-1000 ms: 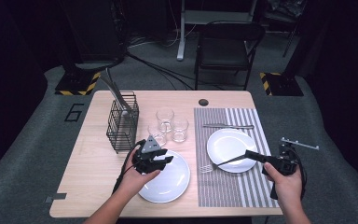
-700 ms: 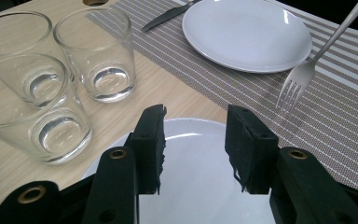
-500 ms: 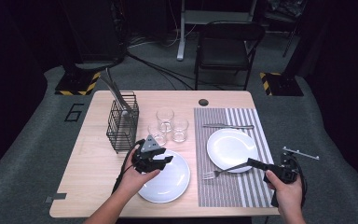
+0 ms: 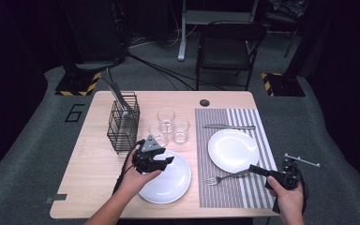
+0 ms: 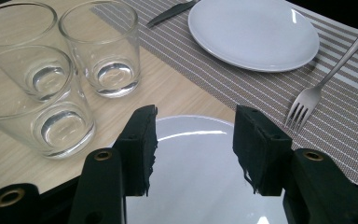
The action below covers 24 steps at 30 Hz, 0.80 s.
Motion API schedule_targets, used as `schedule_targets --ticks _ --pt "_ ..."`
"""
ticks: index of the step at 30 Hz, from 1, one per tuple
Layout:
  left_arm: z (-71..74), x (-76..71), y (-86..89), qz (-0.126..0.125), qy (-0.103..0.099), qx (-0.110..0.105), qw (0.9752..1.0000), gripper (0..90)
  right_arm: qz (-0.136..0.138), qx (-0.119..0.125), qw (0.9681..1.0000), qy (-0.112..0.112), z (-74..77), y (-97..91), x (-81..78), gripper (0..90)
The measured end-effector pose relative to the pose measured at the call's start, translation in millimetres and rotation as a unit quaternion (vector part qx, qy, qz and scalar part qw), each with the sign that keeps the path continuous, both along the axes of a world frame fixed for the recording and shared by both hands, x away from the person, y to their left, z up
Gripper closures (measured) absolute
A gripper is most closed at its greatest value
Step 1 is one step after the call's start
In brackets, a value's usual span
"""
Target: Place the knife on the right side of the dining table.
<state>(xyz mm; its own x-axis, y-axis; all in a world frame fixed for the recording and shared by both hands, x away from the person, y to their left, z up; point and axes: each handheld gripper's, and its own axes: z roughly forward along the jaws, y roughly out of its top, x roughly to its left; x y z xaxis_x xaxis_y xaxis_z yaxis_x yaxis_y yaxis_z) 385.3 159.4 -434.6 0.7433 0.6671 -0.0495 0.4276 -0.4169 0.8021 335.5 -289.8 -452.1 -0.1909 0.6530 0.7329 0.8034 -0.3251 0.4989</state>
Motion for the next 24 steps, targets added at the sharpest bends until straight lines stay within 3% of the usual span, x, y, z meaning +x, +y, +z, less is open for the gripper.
schedule_targets --ticks 4,12,19,24 --pt "0.5 -0.1 0.4 0.000 -0.001 0.000 1.0000 49.3 -0.008 0.014 0.9998 0.012 -4.8 -4.5 0.2 87.2" --pt "0.5 0.1 0.9 0.001 -0.003 0.001 1.0000 49.3 -0.014 0.010 0.9996 0.020 -7.9 -13.0 -0.6 86.4" --pt "0.6 -0.1 0.6 0.002 -0.003 0.002 1.0000 49.3 -0.021 0.003 0.9994 0.026 -12.9 -18.5 -1.8 85.1" --pt "0.5 0.0 0.7 0.002 -0.003 0.000 1.0000 49.3 -0.027 -0.024 0.9991 0.022 -13.1 -19.5 -2.4 83.4"
